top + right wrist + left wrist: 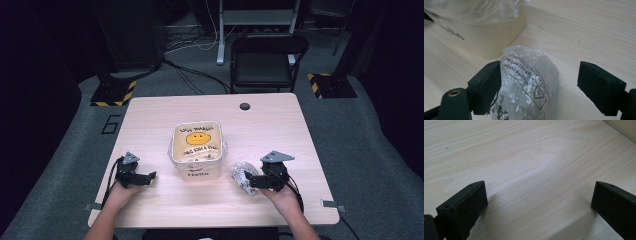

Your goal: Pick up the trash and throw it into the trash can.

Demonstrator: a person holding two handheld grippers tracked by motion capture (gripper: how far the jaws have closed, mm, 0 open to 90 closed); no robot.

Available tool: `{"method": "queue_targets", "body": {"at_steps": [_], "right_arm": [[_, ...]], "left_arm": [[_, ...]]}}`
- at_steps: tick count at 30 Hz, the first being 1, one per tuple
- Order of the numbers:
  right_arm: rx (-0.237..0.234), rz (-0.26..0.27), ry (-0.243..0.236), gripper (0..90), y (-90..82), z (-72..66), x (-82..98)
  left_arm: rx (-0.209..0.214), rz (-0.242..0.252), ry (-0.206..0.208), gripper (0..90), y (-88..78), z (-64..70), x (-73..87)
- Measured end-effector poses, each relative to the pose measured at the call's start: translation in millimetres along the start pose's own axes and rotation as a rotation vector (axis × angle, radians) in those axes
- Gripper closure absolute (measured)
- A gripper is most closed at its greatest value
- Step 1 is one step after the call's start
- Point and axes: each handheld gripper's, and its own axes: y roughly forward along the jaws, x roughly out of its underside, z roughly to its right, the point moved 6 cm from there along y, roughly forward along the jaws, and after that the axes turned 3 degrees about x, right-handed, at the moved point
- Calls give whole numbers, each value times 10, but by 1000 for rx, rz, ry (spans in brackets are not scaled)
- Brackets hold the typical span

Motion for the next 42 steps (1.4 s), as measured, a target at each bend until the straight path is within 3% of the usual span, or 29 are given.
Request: {"method": "queue_targets", "body": {"at_steps": [20,42], "right_arm": [[-24,-56,-57,140,183,-178,106],[-28,-113,-64,143,304,-176,208]], "left_arm": [[2,-3,1,3,-2,-1,1],[2,-2,1,3,-1,0,0]]}}
